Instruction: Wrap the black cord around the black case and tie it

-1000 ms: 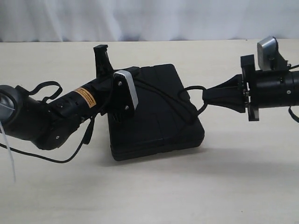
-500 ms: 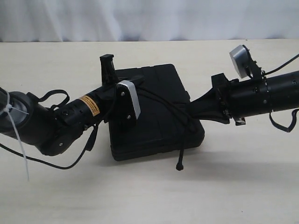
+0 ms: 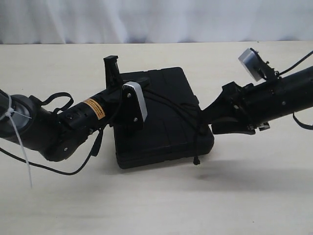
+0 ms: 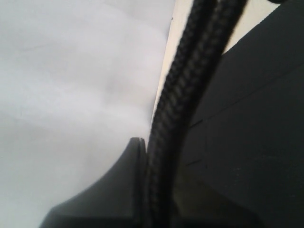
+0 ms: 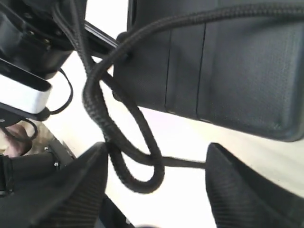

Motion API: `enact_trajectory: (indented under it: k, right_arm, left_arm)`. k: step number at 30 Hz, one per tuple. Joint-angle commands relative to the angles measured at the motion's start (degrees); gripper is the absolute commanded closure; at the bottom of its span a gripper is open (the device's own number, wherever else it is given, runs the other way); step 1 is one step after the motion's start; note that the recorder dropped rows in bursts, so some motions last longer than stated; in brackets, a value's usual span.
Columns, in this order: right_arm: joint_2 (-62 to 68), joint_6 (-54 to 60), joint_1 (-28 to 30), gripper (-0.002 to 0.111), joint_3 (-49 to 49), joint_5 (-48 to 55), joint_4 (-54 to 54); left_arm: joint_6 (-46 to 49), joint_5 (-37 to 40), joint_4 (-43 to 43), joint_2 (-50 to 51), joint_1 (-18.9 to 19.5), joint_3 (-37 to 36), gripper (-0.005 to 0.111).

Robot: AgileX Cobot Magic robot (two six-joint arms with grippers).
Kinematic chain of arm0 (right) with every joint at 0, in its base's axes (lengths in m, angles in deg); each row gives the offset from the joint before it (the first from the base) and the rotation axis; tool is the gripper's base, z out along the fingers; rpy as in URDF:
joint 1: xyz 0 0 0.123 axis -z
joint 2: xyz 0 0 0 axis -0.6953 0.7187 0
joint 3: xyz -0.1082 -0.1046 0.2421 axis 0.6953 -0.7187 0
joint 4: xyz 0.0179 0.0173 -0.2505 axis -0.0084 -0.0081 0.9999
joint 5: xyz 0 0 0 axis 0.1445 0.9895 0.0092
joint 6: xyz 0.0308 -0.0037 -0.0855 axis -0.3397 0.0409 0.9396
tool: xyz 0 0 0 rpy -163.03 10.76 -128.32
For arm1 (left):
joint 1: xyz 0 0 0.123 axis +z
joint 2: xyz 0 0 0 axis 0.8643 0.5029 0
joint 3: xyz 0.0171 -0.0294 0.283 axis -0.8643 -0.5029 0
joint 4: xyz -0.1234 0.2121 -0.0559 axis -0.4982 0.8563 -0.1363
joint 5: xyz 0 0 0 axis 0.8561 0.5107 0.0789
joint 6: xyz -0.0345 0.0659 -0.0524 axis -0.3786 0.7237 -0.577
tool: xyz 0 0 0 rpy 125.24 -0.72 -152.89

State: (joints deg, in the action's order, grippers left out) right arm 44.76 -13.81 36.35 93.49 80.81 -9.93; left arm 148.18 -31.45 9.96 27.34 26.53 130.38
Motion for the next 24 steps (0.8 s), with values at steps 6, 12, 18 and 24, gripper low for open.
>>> enact_trajectory:
  k: [6, 12, 18, 24]
  right_arm:
    - [-9.6, -0.6, -0.2, 0.051, 3.1, -1.1, 7.8]
    - [-17.4, -0.4, -3.8, 0.051, 1.8, -1.1, 22.0]
    - [-18.9, -5.9, -17.1, 0.051, -3.1, -15.7, 33.8]
    - [-16.4, -14.4, -21.2, 0.051, -5.9, -26.0, 36.4]
  left_arm:
    - [-0.4, 1.5, -1.1, 0.2, -0.1, 0.2, 0.107]
    - [-0.4, 1.8, -1.1, 0.2, -0.1, 0.2, 0.107]
    - [-0.4, 3.4, -1.2, 0.2, -0.1, 0.2, 0.107]
    - [-0.7, 3.4, -1.2, 0.2, -0.1, 0.2, 0.107]
